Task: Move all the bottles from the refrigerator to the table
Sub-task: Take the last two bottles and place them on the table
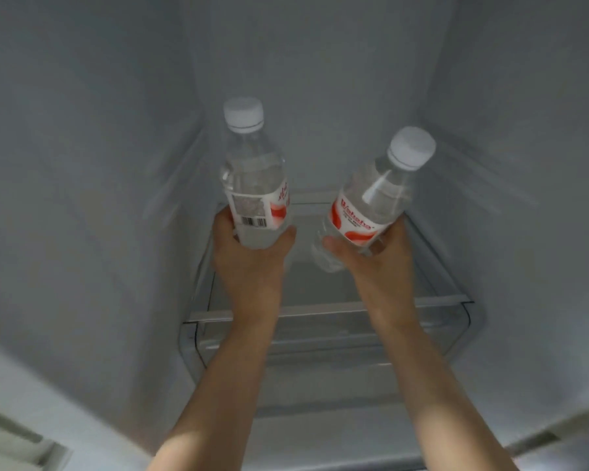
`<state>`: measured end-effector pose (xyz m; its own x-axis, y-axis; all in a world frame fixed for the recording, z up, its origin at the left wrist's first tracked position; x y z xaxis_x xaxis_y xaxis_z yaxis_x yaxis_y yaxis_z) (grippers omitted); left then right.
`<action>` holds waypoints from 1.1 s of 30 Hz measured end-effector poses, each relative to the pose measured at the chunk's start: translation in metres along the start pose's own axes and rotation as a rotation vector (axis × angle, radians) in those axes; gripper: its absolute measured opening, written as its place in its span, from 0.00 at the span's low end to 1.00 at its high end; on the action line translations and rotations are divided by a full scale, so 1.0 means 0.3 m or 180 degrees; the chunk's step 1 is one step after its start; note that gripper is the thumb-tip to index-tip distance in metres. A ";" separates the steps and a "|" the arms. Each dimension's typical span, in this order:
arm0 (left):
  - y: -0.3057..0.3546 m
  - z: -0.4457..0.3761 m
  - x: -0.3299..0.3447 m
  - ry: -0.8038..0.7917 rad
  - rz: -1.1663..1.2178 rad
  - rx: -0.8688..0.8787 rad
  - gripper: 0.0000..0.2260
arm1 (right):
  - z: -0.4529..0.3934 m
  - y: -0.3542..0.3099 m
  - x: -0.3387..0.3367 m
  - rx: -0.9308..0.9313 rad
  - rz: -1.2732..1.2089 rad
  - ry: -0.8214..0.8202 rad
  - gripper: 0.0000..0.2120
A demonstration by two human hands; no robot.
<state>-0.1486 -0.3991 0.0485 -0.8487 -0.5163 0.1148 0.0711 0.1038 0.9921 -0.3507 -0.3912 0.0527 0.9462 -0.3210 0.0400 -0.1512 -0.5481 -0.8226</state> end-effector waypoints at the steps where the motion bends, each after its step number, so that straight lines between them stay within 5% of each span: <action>1: -0.011 0.025 -0.007 -0.0041 -0.0034 -0.0077 0.24 | 0.032 -0.015 -0.019 0.0001 0.0085 0.0003 0.33; 12: -0.053 0.276 -0.166 -0.1175 -0.0214 -0.0280 0.21 | 0.479 -0.234 -0.156 -0.0092 0.0798 0.0793 0.27; 33: -0.427 1.177 -0.459 -0.3664 -0.1603 -0.0672 0.28 | 1.631 -0.554 -0.568 0.1407 0.1899 0.2273 0.33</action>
<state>-0.2260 -0.0410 -0.1127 -0.7611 0.5847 -0.2808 -0.3982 -0.0794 0.9139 -0.3468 0.1325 -0.0950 0.3391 -0.9111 -0.2345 -0.2854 0.1379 -0.9484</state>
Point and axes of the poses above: each hand's wrist, its own z-axis away from the middle knuckle, its own x-axis out of the palm, y = z × x, the point moved 8 cm from there along -z, towards the middle knuckle, and after that the axes turned 14 degrees about -x, right-handed, at the moved point
